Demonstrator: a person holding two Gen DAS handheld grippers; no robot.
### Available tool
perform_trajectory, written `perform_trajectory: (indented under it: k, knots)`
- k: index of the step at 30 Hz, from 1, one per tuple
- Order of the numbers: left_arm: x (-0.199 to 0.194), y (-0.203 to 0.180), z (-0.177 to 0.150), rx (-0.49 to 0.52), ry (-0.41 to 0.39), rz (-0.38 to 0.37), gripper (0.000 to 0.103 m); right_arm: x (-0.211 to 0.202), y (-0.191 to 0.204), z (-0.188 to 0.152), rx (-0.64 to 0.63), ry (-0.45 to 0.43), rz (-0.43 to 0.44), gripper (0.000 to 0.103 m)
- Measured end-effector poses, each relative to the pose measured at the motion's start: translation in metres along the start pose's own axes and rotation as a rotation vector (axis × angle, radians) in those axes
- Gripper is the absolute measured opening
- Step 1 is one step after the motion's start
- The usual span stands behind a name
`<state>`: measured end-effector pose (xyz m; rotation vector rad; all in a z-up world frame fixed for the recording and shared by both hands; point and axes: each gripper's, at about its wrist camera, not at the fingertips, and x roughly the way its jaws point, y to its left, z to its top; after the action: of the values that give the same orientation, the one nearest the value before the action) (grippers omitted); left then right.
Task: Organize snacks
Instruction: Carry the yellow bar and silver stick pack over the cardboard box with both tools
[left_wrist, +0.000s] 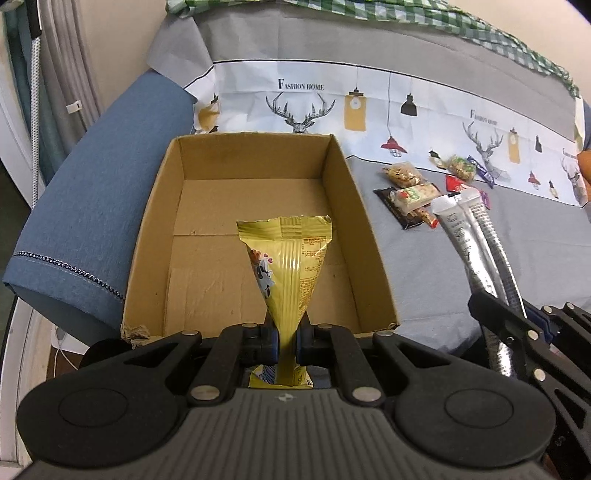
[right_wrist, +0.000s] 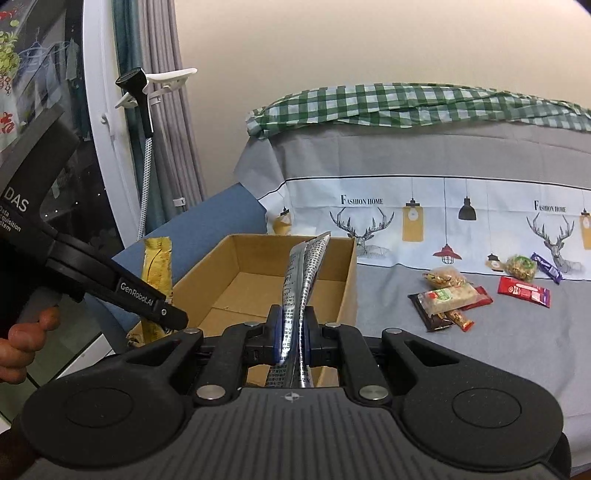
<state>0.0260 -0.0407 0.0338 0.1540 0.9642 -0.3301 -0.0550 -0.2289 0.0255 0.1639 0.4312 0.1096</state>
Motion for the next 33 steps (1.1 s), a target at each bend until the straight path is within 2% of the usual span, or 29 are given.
perform_trajectory:
  k: [20,33]
  knots:
    - [-0.004,0.003,0.000,-0.013,-0.011,0.002,0.009,0.004,0.001,0.000,-0.015,0.017,0.011,0.012]
    - [0.016,0.037,0.026,-0.059,-0.023,0.038,0.009,0.035,0.007,0.015,-0.054,0.053,0.012,0.012]
